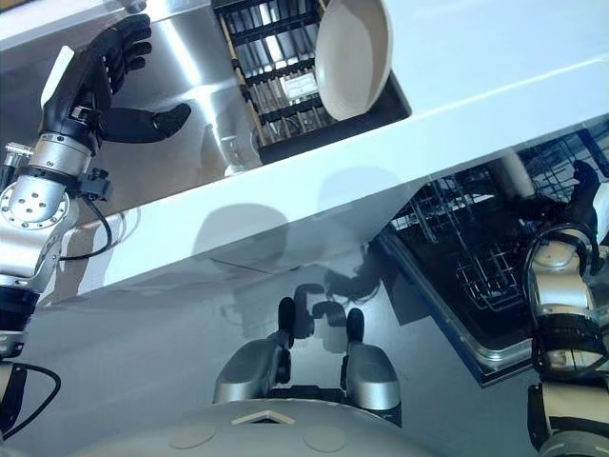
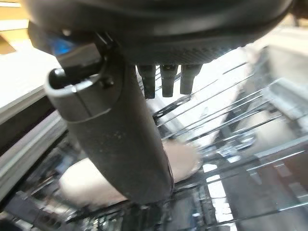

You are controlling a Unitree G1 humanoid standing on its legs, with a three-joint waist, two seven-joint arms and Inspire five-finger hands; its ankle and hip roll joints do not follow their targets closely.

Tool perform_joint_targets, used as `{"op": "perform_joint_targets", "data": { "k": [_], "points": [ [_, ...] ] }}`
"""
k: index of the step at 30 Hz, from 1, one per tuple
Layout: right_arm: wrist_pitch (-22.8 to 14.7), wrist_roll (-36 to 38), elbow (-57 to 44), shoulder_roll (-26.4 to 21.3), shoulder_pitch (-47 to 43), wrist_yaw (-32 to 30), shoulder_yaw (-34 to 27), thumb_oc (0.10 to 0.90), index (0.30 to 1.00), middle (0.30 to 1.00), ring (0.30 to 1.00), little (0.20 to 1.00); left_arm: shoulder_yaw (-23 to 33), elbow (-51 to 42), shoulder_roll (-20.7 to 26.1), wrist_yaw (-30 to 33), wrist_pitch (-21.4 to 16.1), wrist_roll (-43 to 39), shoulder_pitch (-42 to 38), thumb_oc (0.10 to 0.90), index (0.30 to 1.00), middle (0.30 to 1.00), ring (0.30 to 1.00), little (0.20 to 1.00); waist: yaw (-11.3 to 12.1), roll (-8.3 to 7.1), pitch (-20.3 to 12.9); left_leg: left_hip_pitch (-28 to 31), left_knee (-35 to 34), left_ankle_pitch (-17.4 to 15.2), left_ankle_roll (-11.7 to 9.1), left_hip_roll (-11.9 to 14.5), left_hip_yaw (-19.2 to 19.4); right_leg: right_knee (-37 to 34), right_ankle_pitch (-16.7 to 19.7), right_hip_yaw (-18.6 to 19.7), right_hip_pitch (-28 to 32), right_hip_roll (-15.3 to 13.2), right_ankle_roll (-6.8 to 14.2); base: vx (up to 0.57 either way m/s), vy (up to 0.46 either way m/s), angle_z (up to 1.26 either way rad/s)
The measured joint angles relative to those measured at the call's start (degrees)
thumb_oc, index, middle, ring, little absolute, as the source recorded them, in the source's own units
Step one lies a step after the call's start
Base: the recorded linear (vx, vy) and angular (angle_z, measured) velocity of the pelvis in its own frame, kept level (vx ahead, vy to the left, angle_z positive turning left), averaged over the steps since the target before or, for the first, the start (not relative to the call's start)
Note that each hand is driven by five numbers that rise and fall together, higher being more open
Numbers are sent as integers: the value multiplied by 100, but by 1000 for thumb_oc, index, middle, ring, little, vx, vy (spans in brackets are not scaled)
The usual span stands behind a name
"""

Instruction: Pick up plates and place into dishwasher.

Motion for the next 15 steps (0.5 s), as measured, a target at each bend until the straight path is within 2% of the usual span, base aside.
{"op": "perform_joint_targets", "data": {
  "k": [8, 12, 14, 15],
  "points": [
    [24, -144, -657, 315, 781, 777, -208, 800, 900, 900, 900, 900, 195, -20, 1, 3, 151, 5, -18, 800, 900, 900, 900, 900, -488, -182, -255, 159, -3, -123, 43, 4, 370, 4, 36, 347, -8, -27, 40, -21, 108, -24],
    [16, -144, -897, 320, 1055, 892, -204, 800, 900, 900, 900, 900, 174, 28, 13, 7, 179, 111, -190, 800, 900, 900, 900, 900, -704, -182, -359, 220, -13, -159, 81, -44, 547, 9, 67, 496, -19, -62, 88, -25, 90, -18],
    [2, -144, -1006, 320, 1127, 891, -203, 800, 900, 900, 900, 900, 130, 81, 24, 22, 267, 187, -318, 800, 900, 900, 900, 900, -711, -176, -409, 222, -23, -169, 93, -60, 589, 27, 69, 551, -50, -69, 92, -21, 88, -20],
    [-119, -112, -1201, 321, 1222, 831, -203, 800, 900, 900, 900, 900, -1, 191, 98, 111, 290, 231, -494, 800, 900, 900, 900, 900, -785, -170, -465, 225, -23, -193, 112, -72, 634, 59, 84, 645, -106, -80, 115, -15, 92, -23]
  ]
}}
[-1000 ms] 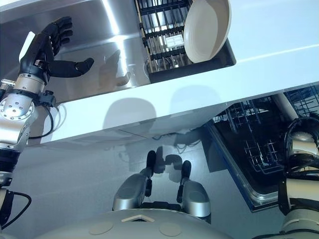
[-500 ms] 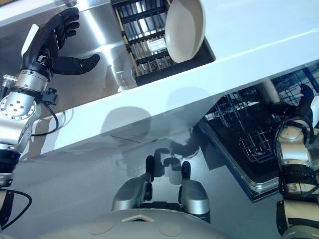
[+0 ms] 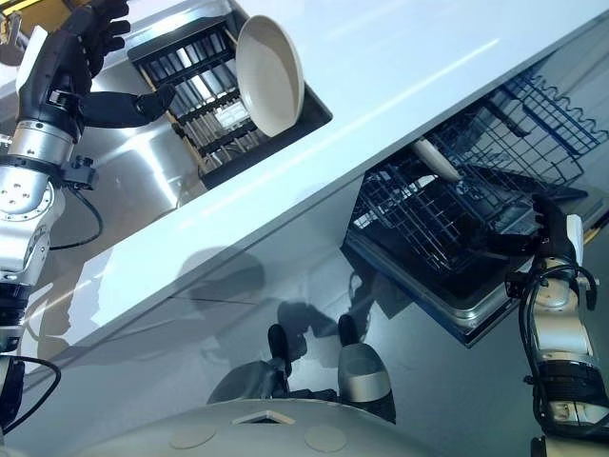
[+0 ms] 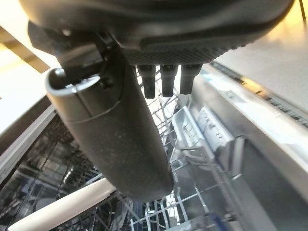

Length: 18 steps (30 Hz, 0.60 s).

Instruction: Pick up plates and place into dishwasher.

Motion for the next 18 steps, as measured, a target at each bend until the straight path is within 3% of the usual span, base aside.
{"op": "perform_joint_targets", "data": {
  "k": [5, 9, 13, 18],
  "points": [
    [-693, 41, -782, 6, 46, -226, 3, 800, 900, 900, 900, 900, -532, 488, 428, 70, 91, 441, -478, 800, 900, 900, 900, 900, -244, 70, -104, 0, 1, -23, 44, -14, 236, 82, 31, 196, -145, -30, 50, 4, 110, -27],
    [-1356, 250, -1129, 5, 51, -94, 42, 800, 900, 900, 900, 900, -1349, 1061, 810, 57, 228, 766, -1357, 800, 900, 900, 900, 900, -378, 145, -168, 13, 7, -34, 60, -13, 379, 137, 36, 298, -208, -25, 59, 37, 82, -14],
    [-1520, 248, -1127, -9, 144, 118, 64, 800, 900, 900, 900, 900, -2108, 1446, 1082, -62, 278, 1005, -2224, 800, 900, 900, 900, 900, -422, 234, -243, -15, 21, -48, 44, -12, 479, 216, 32, 370, -317, -3, 64, 40, 63, -14],
    [-1525, 249, -1130, -91, 247, 420, 420, 800, 900, 900, 900, 900, -3010, 2015, 1341, -456, 367, 1399, -3282, 800, 900, 900, 900, 900, -667, 292, -278, 19, 20, -87, 41, -16, 579, 328, 17, 457, -401, 6, 86, 59, 74, -15]
  ]
}}
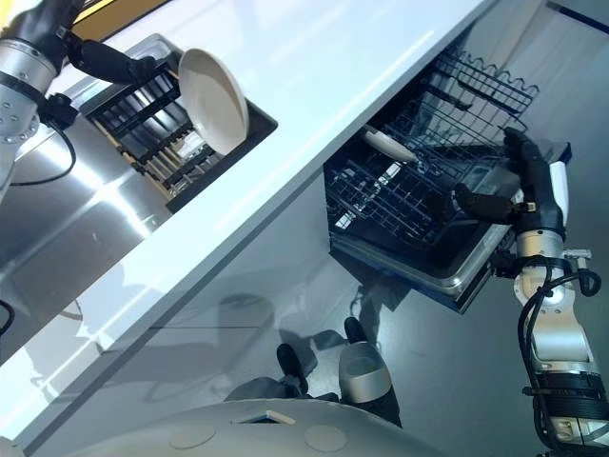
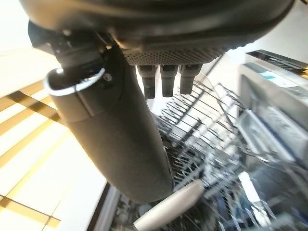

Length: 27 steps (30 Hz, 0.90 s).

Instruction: Pick up plates and place into dishwasher.

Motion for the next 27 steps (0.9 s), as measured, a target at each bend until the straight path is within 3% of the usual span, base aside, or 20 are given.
{"op": "perform_joint_targets", "data": {
  "k": [1, 5, 17, 27],
  "points": [
    [0, 4, 2, -45, 29, 65, 70, 800, 900, 900, 900, 900, -383, 150, 38, -55, -35, 172, -259, 800, 900, 900, 900, 900, -43, 1, -1, 20, 0, -13, 7, -6, 45, 9, 0, 19, 0, -5, 0, 54, 50, -16],
    [-17, 34, 2, -122, 42, 225, 169, 800, 900, 900, 900, 900, -992, 313, 68, -161, -97, 518, -490, 800, 900, 900, 900, 900, -193, 47, -28, 50, -23, -42, 10, -18, 169, 112, -23, 127, -80, -5, 28, 83, 56, -18],
    [-115, 179, 2, -225, 417, 492, 342, 800, 900, 900, 900, 900, -1936, 699, 67, -144, -443, 1970, -768, 800, 900, 900, 900, 900, -479, 147, -86, 76, -20, -66, 35, -59, 372, 256, -50, 300, -226, 5, 65, 81, 31, -9],
    [-133, 226, 2, -289, 419, 557, 358, 800, 900, 900, 900, 900, -2879, 718, 68, -897, -564, 2431, -1477, 800, 900, 900, 900, 900, -563, 157, -92, 104, -21, -100, 75, -104, 446, 395, -87, 446, -318, -2, 114, 39, 10, -7]
  ]
}}
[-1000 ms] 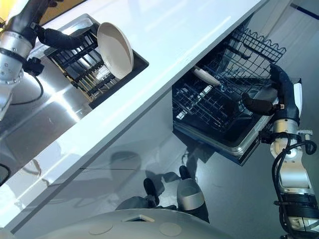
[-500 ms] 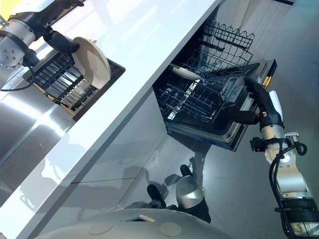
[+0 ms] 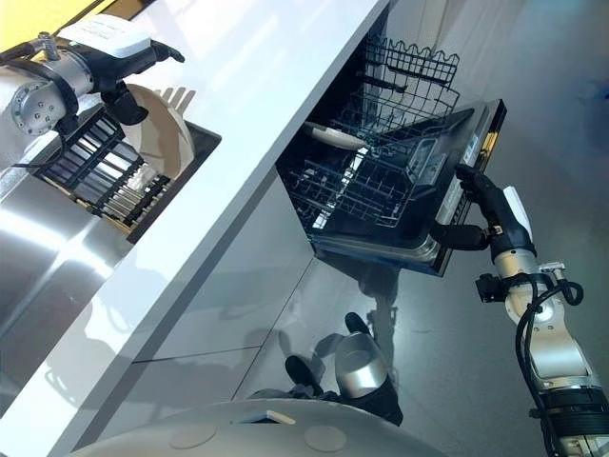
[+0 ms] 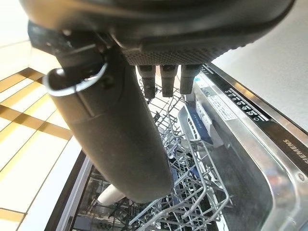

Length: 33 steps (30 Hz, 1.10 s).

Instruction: Pick up plates and place into dishwasher.

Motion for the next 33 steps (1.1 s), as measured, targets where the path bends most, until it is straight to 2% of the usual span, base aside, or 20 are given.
{"op": "perform_joint_targets", "data": {
  "k": [4, 5, 6, 7, 10, 11, 12, 13, 14, 19, 25, 30, 33],
  "points": [
    [0, 15, 0, -2, 2, 0, 5, 800, 900, 900, 900, 900, -207, -110, 1, -137, -66, 216, -101, 800, 900, 900, 900, 900, -15, 11, -7, 4, 2, 0, 0, -3, -4, 0, -1, 1, 1, 0, 0, 0, 0, 0],
    [0, 17, 0, -3, 1, 0, 6, 800, 900, 900, 900, 900, -229, -135, 1, -238, -113, 240, -125, 674, 792, 792, 792, 774, -15, 12, -7, 4, 3, 0, 0, -4, -5, 1, -1, 1, 1, -1, 0, 0, 0, 0],
    [0, 18, 0, -3, 1, 0, 12, 800, 900, 900, 900, 900, -245, -146, 1, -313, -128, 262, -143, 473, 620, 620, 620, 573, -16, 12, -7, 5, 3, 0, 0, -3, -5, 2, 0, 1, 1, 0, 0, 0, 0, 0],
    [0, 20, 2, -5, 1, 0, 20, 800, 900, 900, 900, 900, -337, -148, 1, -415, -130, 306, -206, 449, 599, 599, 599, 549, -16, 12, -7, 5, 2, 0, 0, -4, -6, 2, 0, 1, 1, 0, 0, 0, 0, 0],
    [-2, 45, 11, -108, -1, 4, 151, 800, 900, 900, 900, 900, -767, -170, 29, -950, -141, 589, -432, 443, 594, 594, 594, 543, -17, 37, -21, 6, 1, 0, 0, -3, -15, 2, 0, 0, 2, 1, 0, 0, 0, 0],
    [-2, 48, 12, -108, -1, 5, 161, 800, 900, 900, 900, 900, -857, -196, 54, -1022, -139, 623, -470, 394, 552, 552, 552, 494, -15, 37, -21, 6, 1, 0, 0, -3, -31, 2, 0, -1, 2, 2, 0, -31, -35, 0],
    [-1, 54, 15, -112, 0, 7, 164, 800, 900, 900, 900, 900, -1110, -248, 104, -1146, -131, 647, -654, 284, 458, 458, 458, 384, -3, 37, -21, 4, 1, 1, -1, -5, -57, 2, 0, -5, 4, 3, -1, -38, -40, 1],
    [-1, 55, 15, -121, 0, 7, 164, 800, 900, 900, 900, 900, -1246, -306, 136, -1229, -130, 646, -768, 229, 411, 411, 411, 329, 0, 37, -21, 3, 2, 1, -1, -7, -64, 2, 0, -8, 4, 3, -1, -40, -43, 2],
    [-1, 72, 15, -137, -2, 7, 164, 800, 900, 900, 900, 900, -1435, -423, 213, -1394, -116, 639, -942, 100, 300, 300, 300, 200, 9, 42, -22, 6, 4, 1, -2, -7, -82, 2, 0, -16, 11, 2, -1, -41, -44, 2],
    [-1, 165, 18, -137, -8, -5, 168, 800, 900, 900, 900, 900, -1578, -606, 360, -1625, -71, 601, -1179, 100, 300, 300, 300, 200, 102, 61, -34, 5, 1, 4, -5, -7, -153, 0, -1, -96, 21, -1, -2, -42, -43, 3],
    [-1, 221, 18, -138, -31, -11, 178, 800, 900, 900, 900, 900, -1578, -645, 365, -1418, -131, 900, -1180, 100, 300, 300, 300, 200, 263, 69, -39, 0, 9, 14, -15, -4, -256, -2, -1, -176, 26, 1, -5, -44, -50, 3],
    [-2, 239, 18, -143, -38, -11, 211, 800, 900, 900, 900, 900, -1579, -652, 420, -651, -137, 1348, -1180, 100, 300, 300, 300, 200, 337, 69, -39, -9, 13, 24, -10, 1, -312, -2, 1, -313, 42, -10, -6, -54, -58, 5],
    [-31, 348, 16, -230, -59, -21, 323, 800, 900, 900, 900, 900, -1576, -670, 498, -152, -119, 1338, -1177, 100, 300, 300, 300, 200, 394, 69, -39, -20, 9, 27, -17, 10, -332, -19, 0, -328, 45, -2, -8, -56, -63, 2]
  ]
}}
